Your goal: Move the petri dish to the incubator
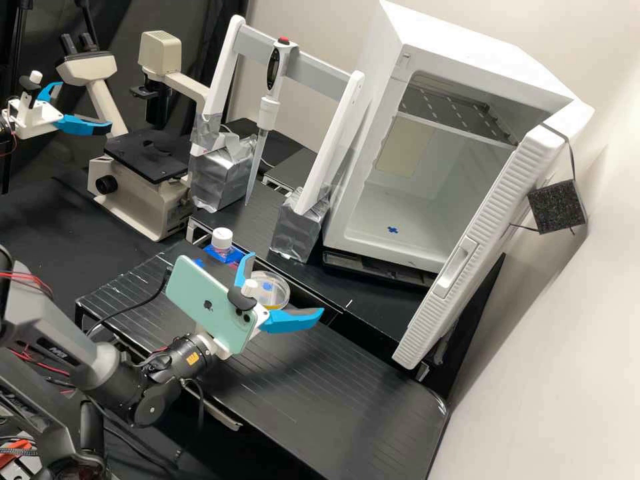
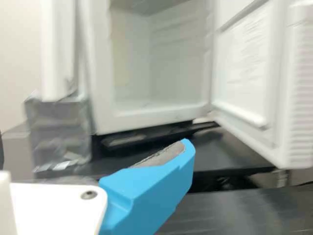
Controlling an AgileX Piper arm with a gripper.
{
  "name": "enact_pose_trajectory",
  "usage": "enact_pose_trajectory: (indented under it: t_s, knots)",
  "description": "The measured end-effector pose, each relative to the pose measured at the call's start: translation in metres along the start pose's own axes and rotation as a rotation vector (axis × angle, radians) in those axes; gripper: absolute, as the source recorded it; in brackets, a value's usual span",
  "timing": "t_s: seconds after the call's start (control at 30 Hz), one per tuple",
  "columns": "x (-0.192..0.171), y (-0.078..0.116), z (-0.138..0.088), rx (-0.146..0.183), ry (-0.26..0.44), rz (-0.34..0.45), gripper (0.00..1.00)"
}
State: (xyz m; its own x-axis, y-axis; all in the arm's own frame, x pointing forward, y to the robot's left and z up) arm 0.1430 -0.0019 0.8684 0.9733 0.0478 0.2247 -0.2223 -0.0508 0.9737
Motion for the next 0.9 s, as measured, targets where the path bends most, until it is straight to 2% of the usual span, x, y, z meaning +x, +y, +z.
enact_pose_trajectory:
  t_s: [0.23,0.4,0.47,0.57,0.7,0.9]
  knots:
    - [-0.005,-0.002,-0.008,-0.032,0.044,-0.057,1.0]
    - [0.003,-0.018,-0.017,0.005,0.108,-0.123,1.0]
    - [0.006,-0.027,-0.021,0.001,0.116,-0.156,1.0]
    - [0.01,-0.037,-0.021,-0.014,0.092,-0.186,1.0]
    - [0.014,-0.047,-0.023,-0.02,0.049,-0.182,1.0]
    - [0.018,-0.06,-0.018,-0.007,-0.043,-0.165,1.0]
